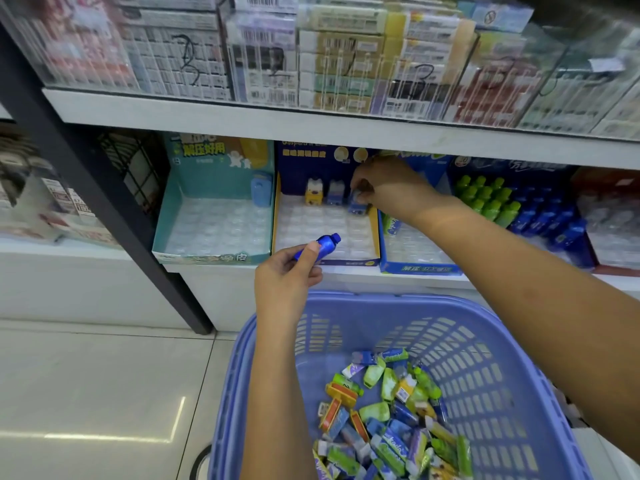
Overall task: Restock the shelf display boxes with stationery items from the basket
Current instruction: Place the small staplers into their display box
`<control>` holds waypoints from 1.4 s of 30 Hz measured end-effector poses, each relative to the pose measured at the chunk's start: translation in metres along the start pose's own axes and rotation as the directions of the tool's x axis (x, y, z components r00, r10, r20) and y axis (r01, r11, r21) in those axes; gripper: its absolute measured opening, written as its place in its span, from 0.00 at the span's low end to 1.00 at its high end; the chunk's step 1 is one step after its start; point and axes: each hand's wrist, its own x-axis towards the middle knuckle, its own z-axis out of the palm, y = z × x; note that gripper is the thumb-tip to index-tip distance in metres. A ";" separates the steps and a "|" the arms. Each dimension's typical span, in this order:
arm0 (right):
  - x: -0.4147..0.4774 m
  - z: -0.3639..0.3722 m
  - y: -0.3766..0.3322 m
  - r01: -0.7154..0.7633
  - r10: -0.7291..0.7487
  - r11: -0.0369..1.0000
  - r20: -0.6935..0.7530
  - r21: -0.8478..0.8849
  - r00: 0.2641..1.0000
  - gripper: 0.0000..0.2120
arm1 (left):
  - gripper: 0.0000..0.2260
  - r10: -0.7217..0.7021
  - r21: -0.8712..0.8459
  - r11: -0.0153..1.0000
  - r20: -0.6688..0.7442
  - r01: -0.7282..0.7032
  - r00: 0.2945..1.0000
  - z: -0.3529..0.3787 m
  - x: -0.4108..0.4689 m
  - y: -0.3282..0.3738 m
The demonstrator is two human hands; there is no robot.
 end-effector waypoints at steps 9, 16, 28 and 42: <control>0.004 -0.001 -0.005 -0.073 0.073 0.996 -0.006 0.049 0.997 0.11 | 0.10 -0.128 -0.109 0.985 0.028 0.131 0.991 -0.004 -0.002 0.005; -0.071 0.010 -0.025 -0.084 0.234 0.752 -0.146 0.654 0.961 0.07 | 0.11 -0.124 -0.183 0.971 0.175 0.156 0.977 0.010 -0.012 0.010; -0.188 -0.013 0.031 -0.071 0.580 -0.067 0.097 0.995 0.809 0.04 | 0.13 0.266 -0.056 0.963 0.383 -0.265 0.885 0.130 -0.068 -0.008; -0.190 -0.026 0.205 -0.400 0.497 0.855 -0.296 0.330 0.816 0.13 | 0.31 0.014 0.590 0.121 0.803 -0.798 0.595 0.207 -0.067 -0.054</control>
